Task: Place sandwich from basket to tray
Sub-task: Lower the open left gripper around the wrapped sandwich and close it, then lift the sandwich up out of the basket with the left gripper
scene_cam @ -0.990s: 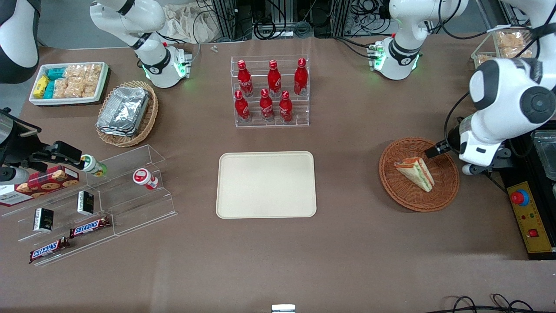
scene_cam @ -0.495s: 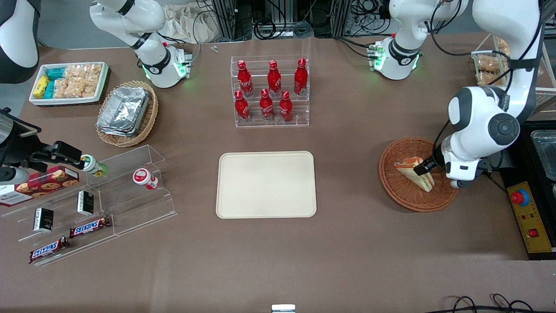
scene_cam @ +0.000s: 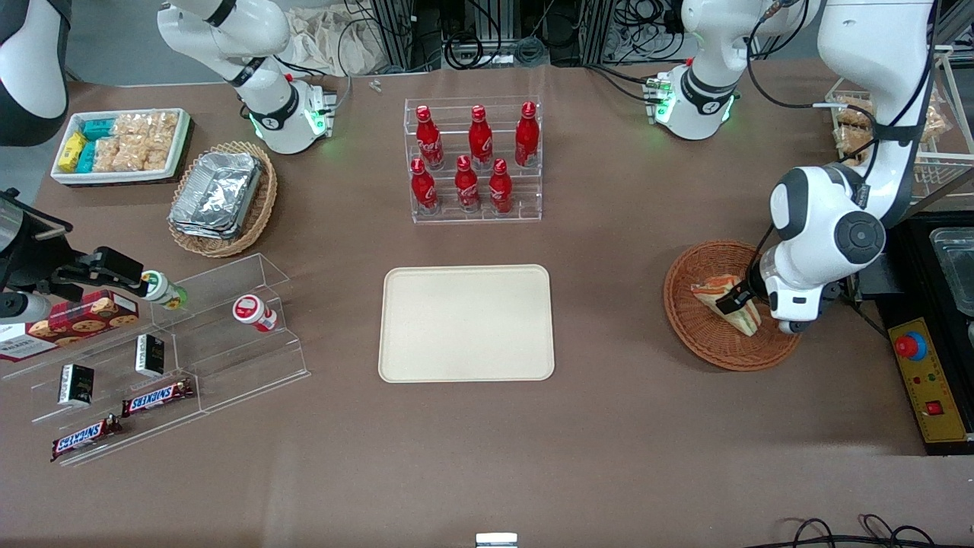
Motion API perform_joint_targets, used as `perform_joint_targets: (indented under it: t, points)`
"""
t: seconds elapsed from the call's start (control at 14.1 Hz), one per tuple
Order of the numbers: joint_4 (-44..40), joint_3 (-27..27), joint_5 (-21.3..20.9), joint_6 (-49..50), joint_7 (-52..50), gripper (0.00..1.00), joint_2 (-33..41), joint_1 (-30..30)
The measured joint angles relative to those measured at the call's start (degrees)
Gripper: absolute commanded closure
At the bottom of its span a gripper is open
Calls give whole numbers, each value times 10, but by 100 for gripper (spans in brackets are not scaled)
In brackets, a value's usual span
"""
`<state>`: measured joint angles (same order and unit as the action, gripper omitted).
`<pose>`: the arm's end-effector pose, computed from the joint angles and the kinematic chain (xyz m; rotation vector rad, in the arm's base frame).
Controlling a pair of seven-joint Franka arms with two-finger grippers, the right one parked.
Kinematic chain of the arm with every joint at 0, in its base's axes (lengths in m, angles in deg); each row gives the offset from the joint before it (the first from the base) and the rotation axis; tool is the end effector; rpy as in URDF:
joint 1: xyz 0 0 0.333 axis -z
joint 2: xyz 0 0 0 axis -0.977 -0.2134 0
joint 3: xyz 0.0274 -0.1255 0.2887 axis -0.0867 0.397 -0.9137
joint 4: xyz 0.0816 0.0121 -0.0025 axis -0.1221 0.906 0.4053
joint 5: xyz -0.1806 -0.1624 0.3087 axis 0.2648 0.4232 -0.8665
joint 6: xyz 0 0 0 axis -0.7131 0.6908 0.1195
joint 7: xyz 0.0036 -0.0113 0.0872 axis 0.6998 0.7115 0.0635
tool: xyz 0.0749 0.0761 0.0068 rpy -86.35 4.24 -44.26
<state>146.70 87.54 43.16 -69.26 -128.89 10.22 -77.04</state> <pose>0.5408 -0.0236 0.2634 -2.9329 -1.1003 0.1824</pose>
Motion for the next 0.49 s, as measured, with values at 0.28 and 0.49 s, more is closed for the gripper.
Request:
perform_joint_targets:
  t: [0.28,0.49]
  points:
    - [3,1,2,-22,-31,72,-15,6]
    - [2,1,2,-24,-40,100,-15,8]
